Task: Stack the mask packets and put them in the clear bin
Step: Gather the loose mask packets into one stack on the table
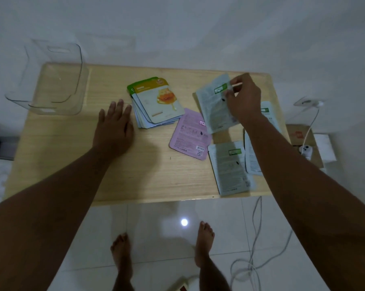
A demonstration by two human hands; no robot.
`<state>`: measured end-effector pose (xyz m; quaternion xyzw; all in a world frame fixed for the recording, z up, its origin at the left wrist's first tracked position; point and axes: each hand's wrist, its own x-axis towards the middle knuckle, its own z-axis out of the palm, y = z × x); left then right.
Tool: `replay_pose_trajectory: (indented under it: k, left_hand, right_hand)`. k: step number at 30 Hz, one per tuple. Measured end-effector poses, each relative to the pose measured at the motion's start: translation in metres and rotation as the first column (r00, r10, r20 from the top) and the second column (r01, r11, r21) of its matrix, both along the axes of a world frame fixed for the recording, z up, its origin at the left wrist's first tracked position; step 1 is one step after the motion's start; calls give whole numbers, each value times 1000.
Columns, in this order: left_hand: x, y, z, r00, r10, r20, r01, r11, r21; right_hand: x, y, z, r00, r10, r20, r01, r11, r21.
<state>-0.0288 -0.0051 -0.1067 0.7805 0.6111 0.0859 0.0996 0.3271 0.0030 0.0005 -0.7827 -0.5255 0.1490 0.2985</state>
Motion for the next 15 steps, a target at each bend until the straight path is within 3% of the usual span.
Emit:
replay_pose_trajectory:
  k: [6, 15]
  left_hand:
    - [0, 0, 1, 1000, -4, 14, 4, 1000, -5]
    - [-3, 0, 0, 1000, -27, 10, 27, 1000, 2]
  right_hand:
    - [-65, 43, 8, 988, 116, 103, -124, 990, 72]
    - [-185, 57, -13, 943, 295, 154, -275, 951, -138]
